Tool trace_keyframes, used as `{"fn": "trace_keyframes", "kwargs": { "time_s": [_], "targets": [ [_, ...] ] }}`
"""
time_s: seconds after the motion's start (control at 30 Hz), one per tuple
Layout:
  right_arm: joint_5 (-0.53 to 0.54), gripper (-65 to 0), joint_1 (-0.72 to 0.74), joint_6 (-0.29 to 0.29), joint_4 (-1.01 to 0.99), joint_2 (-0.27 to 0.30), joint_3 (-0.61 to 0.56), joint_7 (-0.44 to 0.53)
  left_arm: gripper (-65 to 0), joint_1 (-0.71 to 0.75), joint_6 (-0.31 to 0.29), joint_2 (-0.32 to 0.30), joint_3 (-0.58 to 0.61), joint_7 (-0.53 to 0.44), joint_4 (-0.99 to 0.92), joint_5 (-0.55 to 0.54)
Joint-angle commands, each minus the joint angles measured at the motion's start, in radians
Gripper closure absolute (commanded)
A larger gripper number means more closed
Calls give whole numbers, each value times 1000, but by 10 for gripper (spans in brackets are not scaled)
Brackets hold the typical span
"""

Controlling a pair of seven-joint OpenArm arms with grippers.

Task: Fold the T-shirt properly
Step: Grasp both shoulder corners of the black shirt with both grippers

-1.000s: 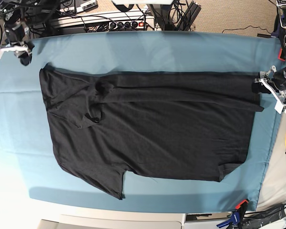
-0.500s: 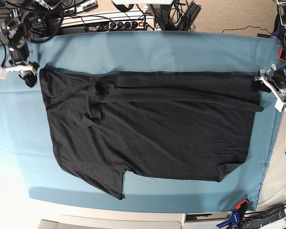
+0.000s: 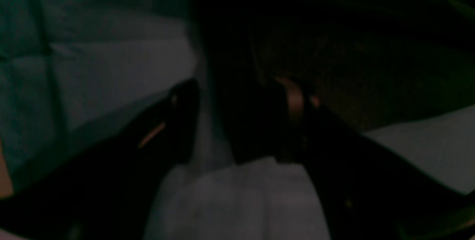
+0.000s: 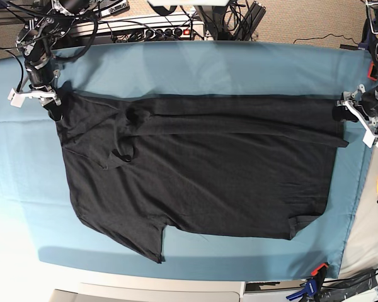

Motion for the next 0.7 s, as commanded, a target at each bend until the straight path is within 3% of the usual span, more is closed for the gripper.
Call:
{"fn": "trace_keyframes", "kwargs": {
  "time_s": [0.0, 0.13, 0.3, 0.43, 0.67],
  "targets": [
    [-8, -293, 0, -5, 6, 10, 0, -38, -324, -1, 0, -19, -7, 5, 10, 5],
    [13, -280, -6, -4, 6, 11, 0, -60, -324, -1, 0, -19, -7, 8, 10, 5],
    [13, -105, -8, -4, 6, 11, 0, -68, -324, 0, 0, -19, -7, 14, 10, 0],
    [12, -16, -9, 12, 6, 11, 0, -72, -324, 2, 0, -19, -7, 27, 10, -29],
    [12, 0, -9, 23, 7, 11, 0, -74, -324, 26, -18, -19, -7, 47, 10, -66]
  ]
}}
